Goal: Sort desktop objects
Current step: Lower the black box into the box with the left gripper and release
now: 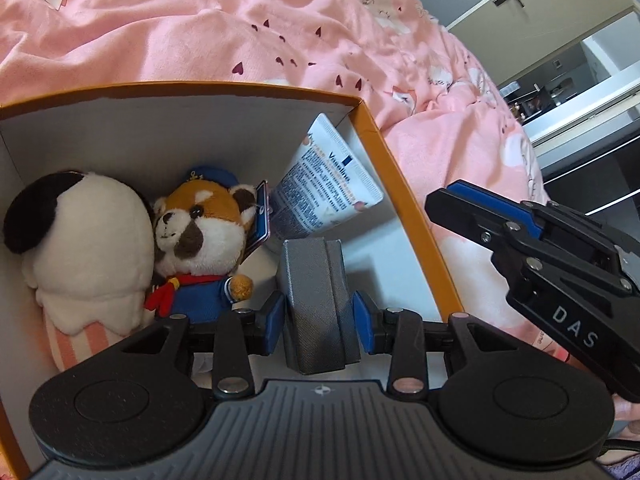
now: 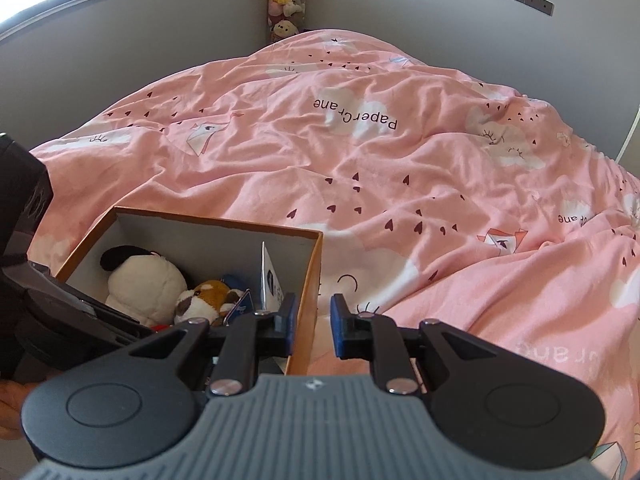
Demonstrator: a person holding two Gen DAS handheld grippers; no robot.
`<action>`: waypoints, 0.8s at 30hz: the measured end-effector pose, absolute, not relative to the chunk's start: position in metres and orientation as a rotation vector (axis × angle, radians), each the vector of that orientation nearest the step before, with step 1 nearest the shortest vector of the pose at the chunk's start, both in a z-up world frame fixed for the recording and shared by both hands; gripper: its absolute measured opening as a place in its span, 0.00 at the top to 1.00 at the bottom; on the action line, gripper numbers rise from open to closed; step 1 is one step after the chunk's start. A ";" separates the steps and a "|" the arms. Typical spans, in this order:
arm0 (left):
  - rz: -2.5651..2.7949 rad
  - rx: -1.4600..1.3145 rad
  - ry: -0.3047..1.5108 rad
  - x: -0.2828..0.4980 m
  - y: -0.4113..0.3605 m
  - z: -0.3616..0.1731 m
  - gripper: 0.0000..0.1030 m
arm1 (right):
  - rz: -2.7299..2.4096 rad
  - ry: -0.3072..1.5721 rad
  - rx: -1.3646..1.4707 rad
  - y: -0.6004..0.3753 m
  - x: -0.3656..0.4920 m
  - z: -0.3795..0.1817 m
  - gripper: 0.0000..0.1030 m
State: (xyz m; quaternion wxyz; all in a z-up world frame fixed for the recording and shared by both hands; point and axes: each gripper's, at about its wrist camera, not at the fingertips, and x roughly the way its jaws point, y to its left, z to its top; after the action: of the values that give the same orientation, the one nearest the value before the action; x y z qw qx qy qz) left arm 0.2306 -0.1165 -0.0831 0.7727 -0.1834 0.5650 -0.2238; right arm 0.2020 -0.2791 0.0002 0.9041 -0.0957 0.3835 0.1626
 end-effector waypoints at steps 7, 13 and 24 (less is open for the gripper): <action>-0.413 -0.236 1.232 0.219 -0.122 -0.078 0.50 | 0.352 0.807 -0.219 -0.281 0.182 0.000 0.82; -0.481 -0.315 1.251 0.223 -0.126 -0.086 0.62 | 0.362 0.829 -0.254 -0.276 0.162 -0.001 0.82; -0.424 -0.279 1.197 0.217 -0.112 -0.070 0.46 | 0.367 0.824 -0.388 -0.257 0.143 -0.004 0.75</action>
State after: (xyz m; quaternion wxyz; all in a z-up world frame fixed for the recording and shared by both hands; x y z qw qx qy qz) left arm 0.2167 -0.1115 -0.0702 0.7960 -0.1297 0.5574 -0.1972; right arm 0.1429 -0.2573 -0.0043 0.8819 -0.1861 0.3958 0.1761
